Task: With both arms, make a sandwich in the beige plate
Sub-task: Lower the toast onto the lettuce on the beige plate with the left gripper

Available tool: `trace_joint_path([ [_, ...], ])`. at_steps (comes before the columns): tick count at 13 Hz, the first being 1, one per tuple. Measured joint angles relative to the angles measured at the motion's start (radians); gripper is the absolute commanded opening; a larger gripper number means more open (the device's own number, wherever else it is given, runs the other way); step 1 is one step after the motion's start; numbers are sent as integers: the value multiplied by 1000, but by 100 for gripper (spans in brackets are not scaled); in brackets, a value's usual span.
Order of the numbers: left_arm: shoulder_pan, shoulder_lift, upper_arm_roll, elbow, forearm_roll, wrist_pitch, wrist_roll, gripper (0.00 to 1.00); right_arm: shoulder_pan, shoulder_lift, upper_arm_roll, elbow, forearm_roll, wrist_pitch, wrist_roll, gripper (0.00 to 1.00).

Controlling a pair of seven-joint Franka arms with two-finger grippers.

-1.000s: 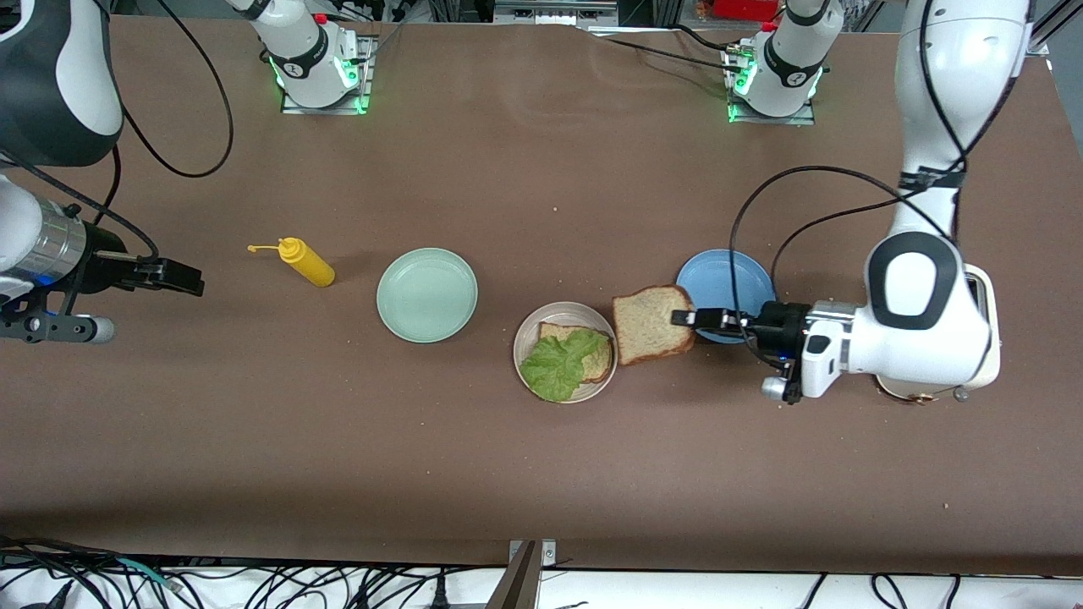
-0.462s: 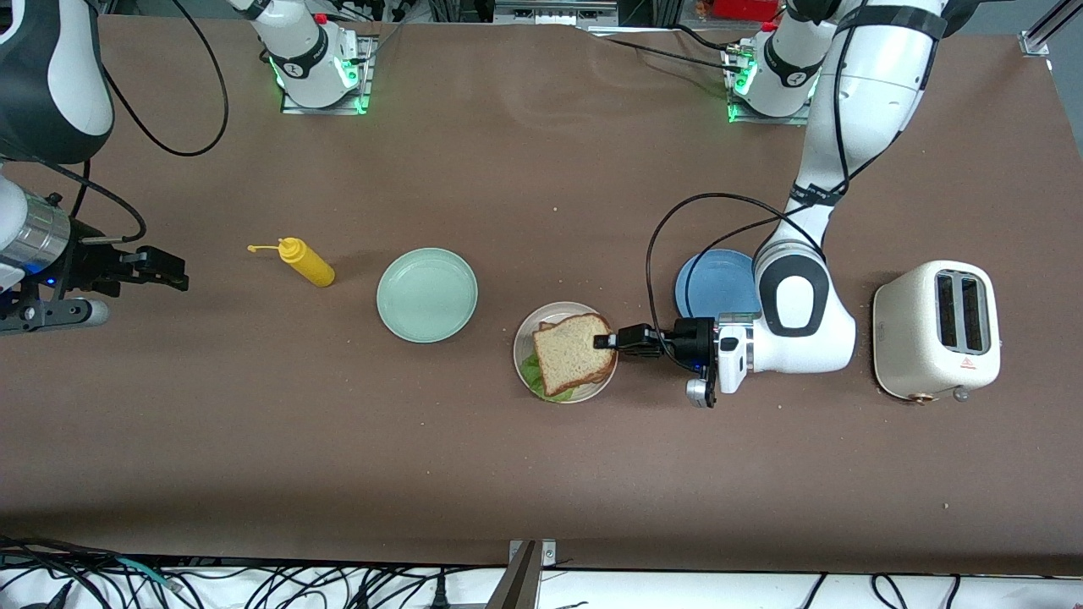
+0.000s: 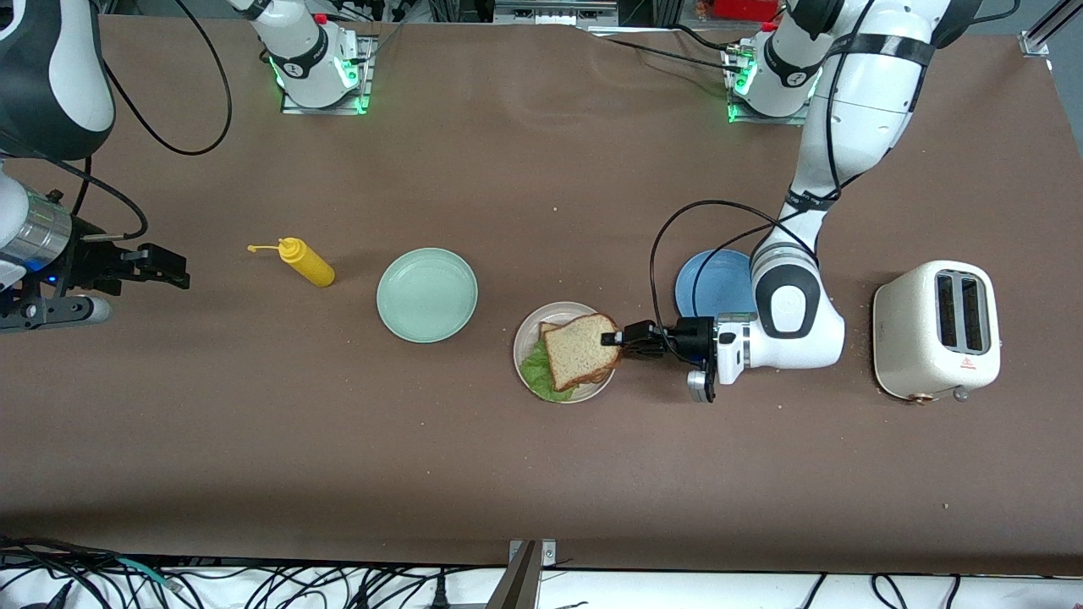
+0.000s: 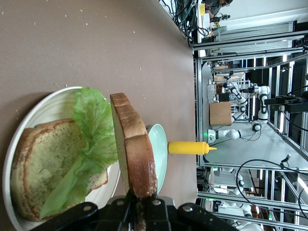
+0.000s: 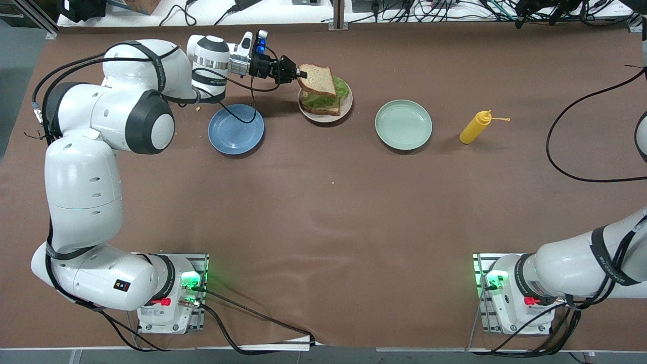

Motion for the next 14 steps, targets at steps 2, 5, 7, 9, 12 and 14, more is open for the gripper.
trace_joint_path([
  [2,-7,0,-3,-10,-2,0,9,0,0,0,0,0,0,-1,0,99],
  [5,-31,3,-8,-18,-45,0,14,0,0,0,1,0,0,-1,0,99],
  [7,-50,7,-9,-18,-63,1,17,0,0,0,1,-1,0,-2,0,99],
  [9,-56,24,-8,-20,-99,4,59,0,0,-1,1,-1,0,-2,-2,99],
  [12,-67,85,-9,-21,-170,22,168,0,-1,-1,-9,-1,0,-10,-7,99],
  [14,-66,97,-7,-19,-173,23,189,3,-4,-1,-16,-1,0,-20,-10,99],
])
